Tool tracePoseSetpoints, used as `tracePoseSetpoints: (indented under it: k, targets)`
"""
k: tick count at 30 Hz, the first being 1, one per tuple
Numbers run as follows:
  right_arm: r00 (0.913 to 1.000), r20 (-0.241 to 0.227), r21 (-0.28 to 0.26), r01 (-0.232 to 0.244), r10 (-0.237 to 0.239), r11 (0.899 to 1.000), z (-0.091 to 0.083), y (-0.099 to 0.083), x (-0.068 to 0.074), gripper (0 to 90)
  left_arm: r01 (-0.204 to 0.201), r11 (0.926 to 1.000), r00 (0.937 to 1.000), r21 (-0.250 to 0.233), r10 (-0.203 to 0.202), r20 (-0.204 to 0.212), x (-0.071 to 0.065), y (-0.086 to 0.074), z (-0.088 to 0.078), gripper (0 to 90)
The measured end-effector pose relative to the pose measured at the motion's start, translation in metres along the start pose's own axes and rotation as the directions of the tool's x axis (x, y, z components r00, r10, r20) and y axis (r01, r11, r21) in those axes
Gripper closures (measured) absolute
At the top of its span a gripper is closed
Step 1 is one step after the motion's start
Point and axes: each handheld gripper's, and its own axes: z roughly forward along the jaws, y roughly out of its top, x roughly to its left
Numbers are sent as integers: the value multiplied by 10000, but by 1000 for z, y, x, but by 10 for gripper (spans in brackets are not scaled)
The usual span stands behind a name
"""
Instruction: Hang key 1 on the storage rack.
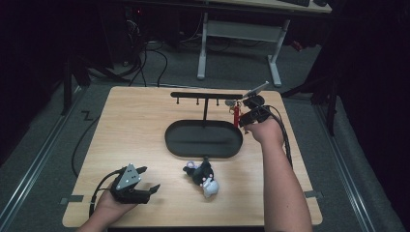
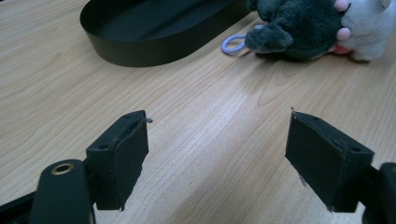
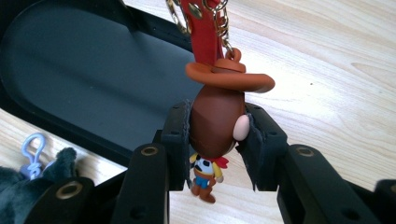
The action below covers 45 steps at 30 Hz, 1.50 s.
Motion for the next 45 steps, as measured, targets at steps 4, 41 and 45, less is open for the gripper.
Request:
tracePoseSetpoints:
  k: [4, 41, 45]
  targets:
    - [10000, 26, 13, 95, -95, 10000, 5, -1, 2, 649, -20, 10000, 10000, 22, 20, 2, 0, 0, 0, 219]
    - [9944, 308, -4740, 1038, -1014, 8744, 37, -229, 46, 454, 521, 9982, 9971, 286, -536, 542, -17, 12, 10, 293]
    - [9953, 45, -5192, 853, -971, 8504, 27, -240, 44, 447, 654, 9974, 9966, 301, -668, 475, -23, 14, 13, 358]
